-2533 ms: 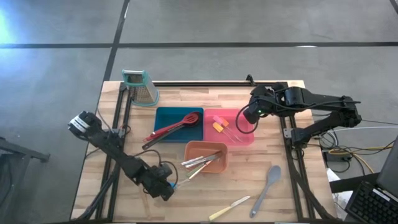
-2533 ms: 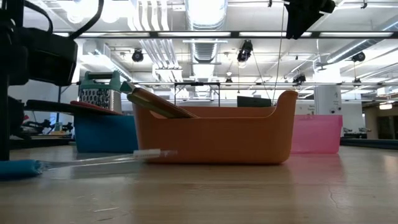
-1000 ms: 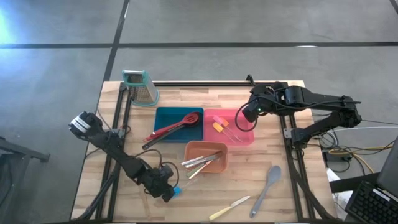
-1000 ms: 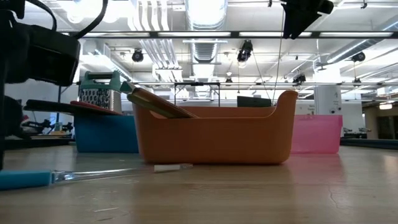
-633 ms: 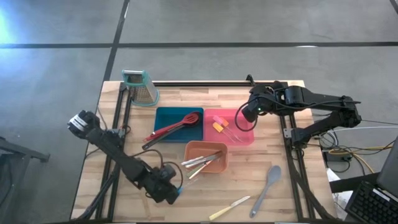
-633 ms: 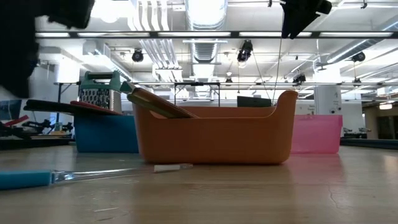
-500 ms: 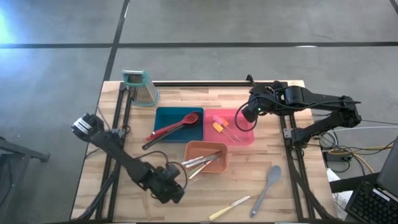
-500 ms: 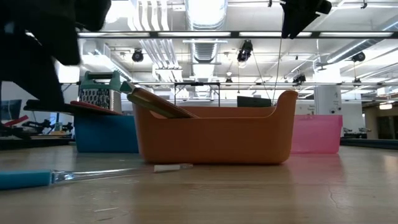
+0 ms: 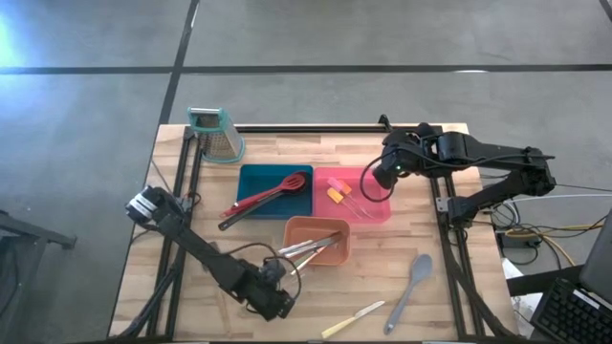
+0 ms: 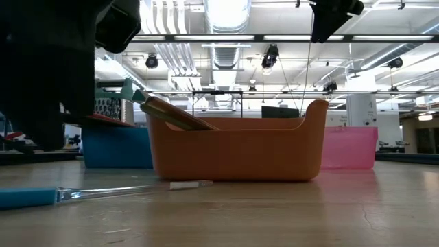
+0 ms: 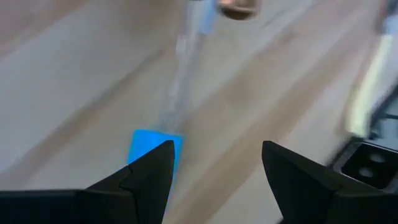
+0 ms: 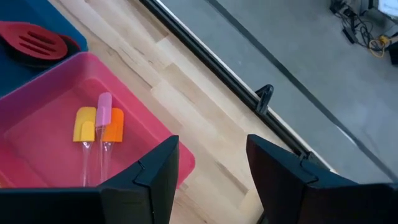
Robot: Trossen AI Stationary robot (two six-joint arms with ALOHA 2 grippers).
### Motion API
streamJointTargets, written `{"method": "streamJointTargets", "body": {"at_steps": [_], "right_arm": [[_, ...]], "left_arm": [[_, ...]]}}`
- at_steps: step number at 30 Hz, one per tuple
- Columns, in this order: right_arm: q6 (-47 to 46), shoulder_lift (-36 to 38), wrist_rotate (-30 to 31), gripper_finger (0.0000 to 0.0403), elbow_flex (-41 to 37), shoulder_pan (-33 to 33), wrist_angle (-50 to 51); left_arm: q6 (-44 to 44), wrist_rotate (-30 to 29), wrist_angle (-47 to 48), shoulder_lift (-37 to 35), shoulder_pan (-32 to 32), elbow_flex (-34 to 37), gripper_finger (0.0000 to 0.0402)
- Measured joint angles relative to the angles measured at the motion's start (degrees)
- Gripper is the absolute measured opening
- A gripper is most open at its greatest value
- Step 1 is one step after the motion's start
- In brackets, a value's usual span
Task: Pick & Place Kitchen Items
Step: Put the blue spatula into the red bin
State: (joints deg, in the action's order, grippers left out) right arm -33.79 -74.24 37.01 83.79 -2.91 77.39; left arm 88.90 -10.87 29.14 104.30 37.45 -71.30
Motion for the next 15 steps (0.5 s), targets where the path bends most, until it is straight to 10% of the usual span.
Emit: {"method": "streamJointTargets", "body": {"at_steps": [15], "right_arm": [[3.71, 0.00, -3.02, 0.0185, -0.02, -3.66, -0.22]], "left_arm": [[4.79, 2.72, 5.13, 1.17, 0.11, -1.49, 0.0247]]}}
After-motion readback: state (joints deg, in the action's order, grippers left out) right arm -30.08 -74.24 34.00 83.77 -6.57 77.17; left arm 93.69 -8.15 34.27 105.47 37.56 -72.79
